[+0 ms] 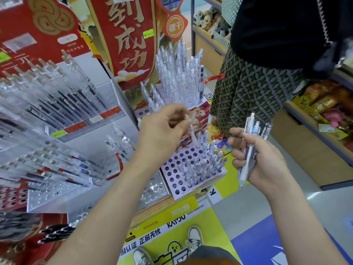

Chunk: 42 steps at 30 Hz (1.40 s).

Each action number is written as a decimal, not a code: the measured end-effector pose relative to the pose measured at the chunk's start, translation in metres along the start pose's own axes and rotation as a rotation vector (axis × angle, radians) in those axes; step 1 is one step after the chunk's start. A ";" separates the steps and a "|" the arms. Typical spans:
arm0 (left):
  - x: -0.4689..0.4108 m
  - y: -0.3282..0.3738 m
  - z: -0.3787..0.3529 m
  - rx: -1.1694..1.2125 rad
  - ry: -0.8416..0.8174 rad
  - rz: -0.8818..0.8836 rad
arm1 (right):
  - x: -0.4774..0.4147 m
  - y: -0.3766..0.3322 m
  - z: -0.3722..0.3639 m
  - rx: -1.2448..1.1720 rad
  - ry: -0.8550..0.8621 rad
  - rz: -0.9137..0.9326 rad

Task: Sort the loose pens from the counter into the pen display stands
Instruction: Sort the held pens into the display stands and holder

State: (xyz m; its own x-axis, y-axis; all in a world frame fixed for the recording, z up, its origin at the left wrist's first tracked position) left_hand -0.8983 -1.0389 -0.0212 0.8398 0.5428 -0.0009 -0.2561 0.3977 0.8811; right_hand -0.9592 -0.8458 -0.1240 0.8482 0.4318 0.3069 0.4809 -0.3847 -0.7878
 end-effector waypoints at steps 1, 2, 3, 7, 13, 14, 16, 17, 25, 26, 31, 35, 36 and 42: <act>0.000 -0.005 -0.007 -0.041 -0.019 -0.009 | 0.000 0.001 -0.001 -0.004 0.002 0.006; 0.000 -0.009 -0.014 -0.074 -0.035 -0.016 | 0.001 0.001 -0.002 -0.007 0.003 0.013; 0.000 -0.013 -0.020 -0.102 -0.045 -0.023 | 0.001 0.002 -0.002 -0.005 0.003 0.021; -0.002 -0.027 -0.037 -0.174 -0.046 -0.062 | 0.002 0.003 -0.001 0.064 -0.022 0.067; -0.003 -0.040 -0.053 -0.193 -0.041 -0.108 | 0.001 0.003 -0.006 0.060 -0.064 0.099; -0.004 -0.041 -0.054 -0.202 -0.029 -0.120 | 0.001 0.003 -0.007 0.050 -0.065 0.103; -0.005 -0.043 -0.057 -0.211 -0.031 -0.127 | 0.001 0.002 -0.007 0.046 -0.059 0.110; -0.005 -0.044 -0.059 -0.219 -0.039 -0.131 | 0.001 0.002 -0.006 0.045 -0.055 0.111; -0.005 -0.042 -0.075 -0.467 -0.081 -0.293 | 0.000 0.002 -0.005 0.096 -0.041 0.087; -0.006 -0.043 -0.078 -0.511 -0.088 -0.317 | 0.001 0.002 -0.004 0.108 -0.038 0.082; -0.013 -0.056 -0.098 -0.734 -0.194 -0.342 | 0.002 0.001 -0.009 0.185 -0.057 0.082; -0.018 -0.060 -0.107 -0.909 -0.203 -0.354 | 0.004 0.006 -0.015 0.152 -0.094 0.037; -0.019 -0.059 -0.109 -0.937 -0.198 -0.355 | 0.004 0.006 -0.016 0.149 -0.098 0.031; -0.024 -0.052 -0.109 -0.919 -0.256 -0.317 | 0.005 0.009 -0.016 0.138 -0.083 0.020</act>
State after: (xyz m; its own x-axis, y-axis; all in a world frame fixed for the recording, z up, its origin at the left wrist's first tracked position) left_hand -0.9574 -0.9921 -0.1185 0.9833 0.1804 0.0247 -0.1820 0.9717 0.1508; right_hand -0.9474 -0.8600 -0.1209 0.8333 0.4933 0.2497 0.4241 -0.2805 -0.8611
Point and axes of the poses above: each hand's wrist, its own x-axis away from the middle knuckle, its own z-axis out of the back of the hand, y = z × x, the point moved 9 cm from there along -x, towards the middle knuckle, and after that the axes turned 12 degrees about z, right-handed, at the moved point
